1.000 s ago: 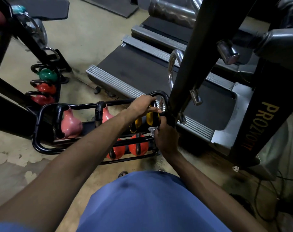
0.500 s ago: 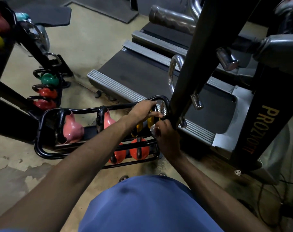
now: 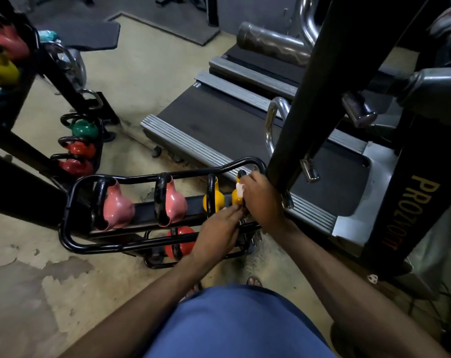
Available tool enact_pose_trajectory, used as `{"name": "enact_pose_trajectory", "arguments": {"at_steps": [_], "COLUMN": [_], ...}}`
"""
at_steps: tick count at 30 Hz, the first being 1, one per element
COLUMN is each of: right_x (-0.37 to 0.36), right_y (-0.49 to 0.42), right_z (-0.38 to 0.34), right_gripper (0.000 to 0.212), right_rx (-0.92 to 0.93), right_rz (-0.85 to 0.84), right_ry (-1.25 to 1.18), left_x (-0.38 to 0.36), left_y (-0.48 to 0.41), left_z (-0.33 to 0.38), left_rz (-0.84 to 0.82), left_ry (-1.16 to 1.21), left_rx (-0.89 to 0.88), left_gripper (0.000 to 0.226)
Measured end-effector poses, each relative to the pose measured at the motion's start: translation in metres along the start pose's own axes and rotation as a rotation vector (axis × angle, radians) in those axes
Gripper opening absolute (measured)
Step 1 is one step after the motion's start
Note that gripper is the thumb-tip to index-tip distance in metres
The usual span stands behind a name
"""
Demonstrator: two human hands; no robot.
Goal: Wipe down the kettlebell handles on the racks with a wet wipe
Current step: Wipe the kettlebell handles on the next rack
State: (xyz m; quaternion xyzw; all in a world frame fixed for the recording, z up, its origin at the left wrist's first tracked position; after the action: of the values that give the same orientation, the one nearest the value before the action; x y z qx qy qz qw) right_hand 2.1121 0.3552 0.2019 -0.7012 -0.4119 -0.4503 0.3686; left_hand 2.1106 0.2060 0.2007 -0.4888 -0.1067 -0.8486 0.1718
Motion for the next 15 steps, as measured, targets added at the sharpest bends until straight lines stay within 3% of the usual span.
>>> {"name": "enact_pose_trajectory", "arguments": {"at_steps": [3, 8, 12, 15], "right_x": [0.0, 0.018, 0.012, 0.008], "right_y": [-0.032, -0.064, -0.054, -0.056], "right_z": [-0.004, -0.024, -0.042, -0.05], "right_gripper": [0.018, 0.022, 0.015, 0.017], "right_rx": [0.044, 0.043, 0.343, 0.418], "right_rz": [-0.172, -0.422, -0.689, -0.755], "right_ry": [0.138, 0.345, 0.565, 0.708], "left_x": [-0.009, -0.013, -0.016, -0.024], "left_y": [-0.005, -0.03, -0.031, -0.029], "left_z": [0.008, 0.009, 0.012, 0.017], "left_rz": [-0.029, -0.066, -0.135, -0.173], "left_ry": [-0.111, -0.251, -0.305, -0.319], "left_rx": [-0.103, -0.097, -0.073, -0.034], "left_gripper": [0.053, 0.061, 0.061, 0.068]}}
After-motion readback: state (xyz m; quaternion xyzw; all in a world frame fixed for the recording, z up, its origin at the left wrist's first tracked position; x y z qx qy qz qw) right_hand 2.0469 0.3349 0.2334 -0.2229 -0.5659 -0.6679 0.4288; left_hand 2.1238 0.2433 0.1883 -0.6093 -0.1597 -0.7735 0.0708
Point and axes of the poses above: each hand's wrist, its own y-axis away from the middle knuckle, its own x-axis out of the back of the hand, z = x × y, the point moved 6 cm from there along -y, towards the middle knuckle, and after that the axes turned 9 degrees about -z, right-handed, at the moved point
